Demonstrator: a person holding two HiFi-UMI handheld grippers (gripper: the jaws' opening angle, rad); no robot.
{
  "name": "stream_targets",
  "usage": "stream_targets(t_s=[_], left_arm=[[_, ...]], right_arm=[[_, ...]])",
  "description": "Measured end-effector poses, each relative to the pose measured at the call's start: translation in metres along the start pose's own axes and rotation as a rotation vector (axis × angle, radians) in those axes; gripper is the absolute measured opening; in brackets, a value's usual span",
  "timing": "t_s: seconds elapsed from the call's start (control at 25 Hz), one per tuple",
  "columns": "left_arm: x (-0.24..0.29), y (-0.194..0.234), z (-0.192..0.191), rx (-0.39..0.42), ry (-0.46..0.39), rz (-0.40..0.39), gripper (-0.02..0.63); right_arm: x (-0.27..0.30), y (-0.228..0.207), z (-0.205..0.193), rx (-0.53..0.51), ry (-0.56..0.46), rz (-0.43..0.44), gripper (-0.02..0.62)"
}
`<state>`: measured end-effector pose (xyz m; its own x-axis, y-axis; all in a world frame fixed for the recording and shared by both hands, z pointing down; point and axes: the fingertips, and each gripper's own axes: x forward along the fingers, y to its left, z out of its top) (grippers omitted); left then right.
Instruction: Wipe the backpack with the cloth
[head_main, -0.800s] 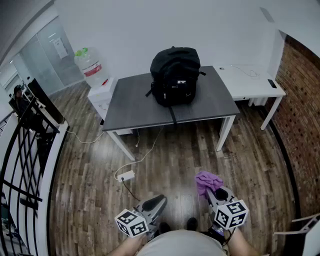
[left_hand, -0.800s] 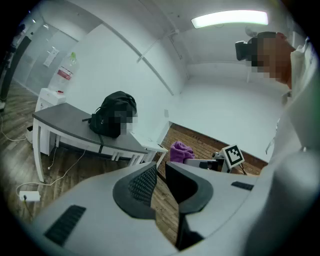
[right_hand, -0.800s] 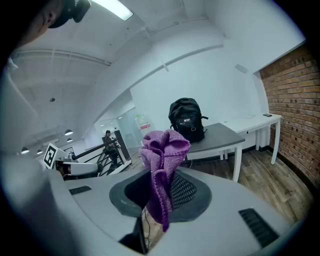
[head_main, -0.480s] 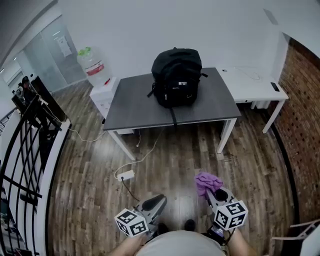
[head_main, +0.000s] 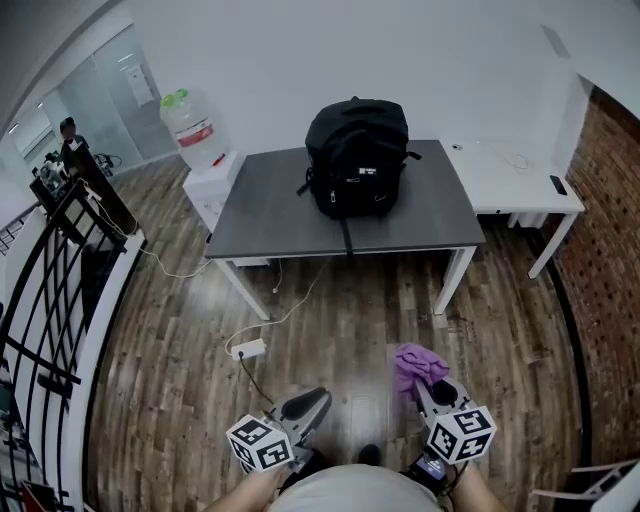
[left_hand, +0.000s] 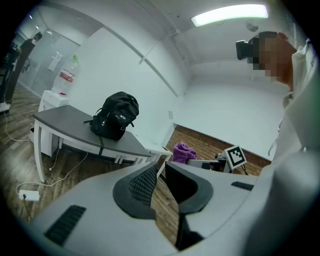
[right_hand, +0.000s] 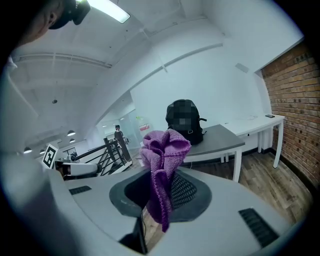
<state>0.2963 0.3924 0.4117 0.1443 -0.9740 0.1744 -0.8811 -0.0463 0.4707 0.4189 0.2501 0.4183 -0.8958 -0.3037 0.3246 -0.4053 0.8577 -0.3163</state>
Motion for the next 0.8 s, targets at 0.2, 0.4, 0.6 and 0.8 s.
stream_targets(t_s=[0.2, 0.4, 0.6, 0.8], left_arm=[[0.009, 0.011, 0.009, 0.0, -0.011, 0.019, 0.057], [0.019, 0.035, 0.03, 0.011, -0.025, 0.02, 0.057], [0.041, 0.079, 0.056, 0.007, -0.046, -0.008, 0.057], [0.063, 0.125, 0.097, 0.02, -0.042, -0.056, 0.057]], right_arm=[[0.016, -0.007, 0.016, -0.005, -0.016, 0.018, 0.077], [0.049, -0.006, 0.033, 0.022, -0.012, 0.044, 0.077], [0.096, -0.008, 0.054, 0.003, -0.012, 0.03, 0.077], [0.154, -0.004, 0.083, 0.006, -0.023, 0.014, 0.077]])
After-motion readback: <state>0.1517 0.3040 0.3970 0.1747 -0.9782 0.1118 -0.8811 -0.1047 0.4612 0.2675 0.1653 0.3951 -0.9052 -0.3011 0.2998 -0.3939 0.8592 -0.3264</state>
